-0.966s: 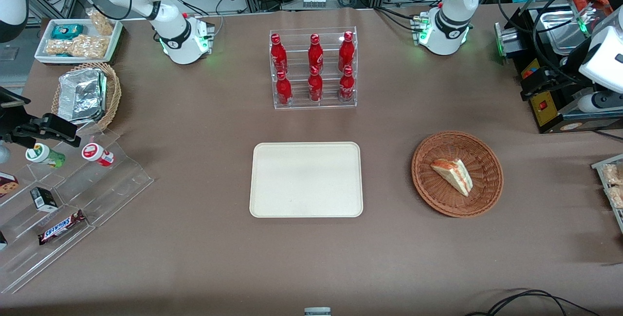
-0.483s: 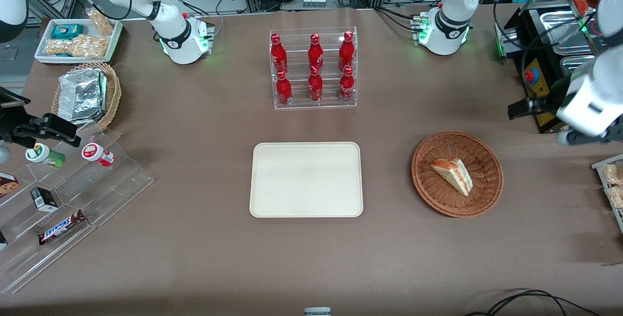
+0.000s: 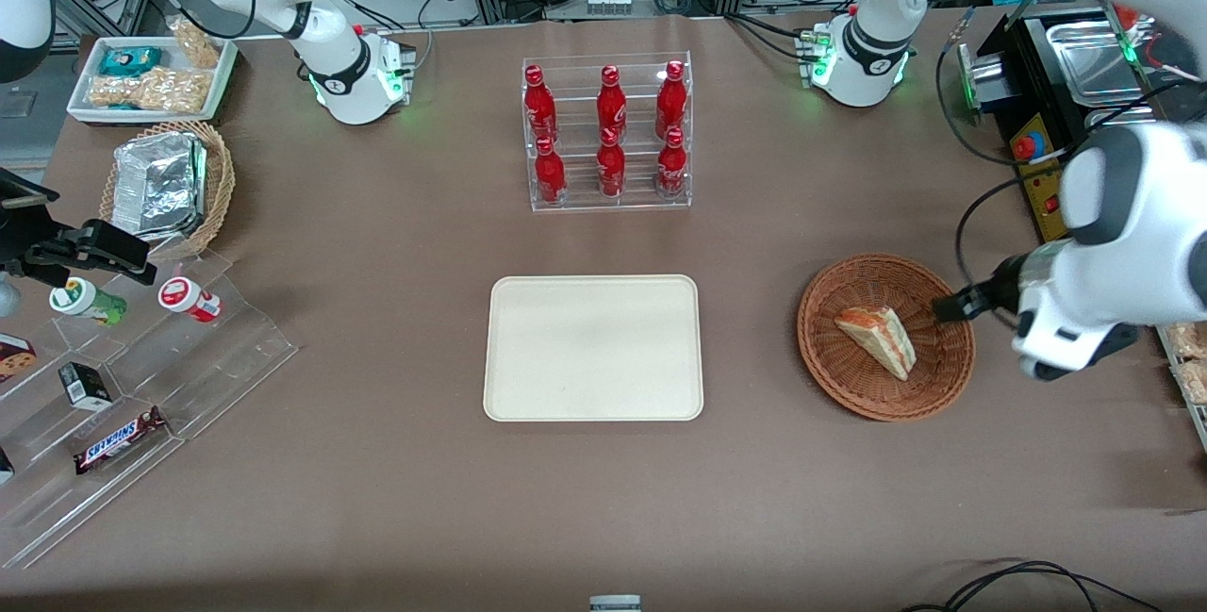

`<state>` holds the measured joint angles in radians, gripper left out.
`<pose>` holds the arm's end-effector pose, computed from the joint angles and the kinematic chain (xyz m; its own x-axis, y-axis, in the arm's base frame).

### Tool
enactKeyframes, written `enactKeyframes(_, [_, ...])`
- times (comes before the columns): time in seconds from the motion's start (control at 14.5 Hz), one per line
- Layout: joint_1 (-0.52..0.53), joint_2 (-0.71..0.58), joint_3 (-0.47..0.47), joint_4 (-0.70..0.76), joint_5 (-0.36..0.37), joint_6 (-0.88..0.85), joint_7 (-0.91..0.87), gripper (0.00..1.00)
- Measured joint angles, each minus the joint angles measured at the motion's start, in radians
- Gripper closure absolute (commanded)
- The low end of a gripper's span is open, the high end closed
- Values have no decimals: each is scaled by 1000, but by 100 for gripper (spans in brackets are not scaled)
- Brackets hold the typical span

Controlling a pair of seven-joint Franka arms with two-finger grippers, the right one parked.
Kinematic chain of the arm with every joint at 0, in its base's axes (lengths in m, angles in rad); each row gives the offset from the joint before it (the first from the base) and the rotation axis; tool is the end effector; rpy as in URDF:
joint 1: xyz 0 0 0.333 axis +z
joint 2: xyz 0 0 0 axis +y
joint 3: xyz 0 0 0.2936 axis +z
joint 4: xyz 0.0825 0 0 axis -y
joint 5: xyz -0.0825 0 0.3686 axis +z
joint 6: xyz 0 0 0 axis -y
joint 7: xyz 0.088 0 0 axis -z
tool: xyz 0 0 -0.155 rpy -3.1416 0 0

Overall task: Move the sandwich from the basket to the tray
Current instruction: 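Move the left gripper down over the wrapped sandwich in the wicker basket, then close the left gripper on the sandwich's wrapped edge, then lift the sandwich and carry it with the left gripper over the white tray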

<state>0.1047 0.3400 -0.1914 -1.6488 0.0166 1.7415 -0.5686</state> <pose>0.5919 -0.0424 0.3395 0.8591 0.4588 -0.2270 0.4511 -0.8881 -0.0878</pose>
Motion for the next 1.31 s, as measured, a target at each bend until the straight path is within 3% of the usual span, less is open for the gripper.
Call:
enactKeyframes(0.28, [-5,16,-5,-213,-1,307,-218,0])
enactKeyframes(0.62, [-5,51,-4,-255,-1,380,-333,0])
enactKeyframes(1.17, [-10,79,-5,-346,-1,510,-343,0])
enactKeyframes(1.24, [-10,79,-5,-348,-1,510,-343,8])
enactKeyframes(1.31, [-10,80,-6,-348,-1,510,-344,28])
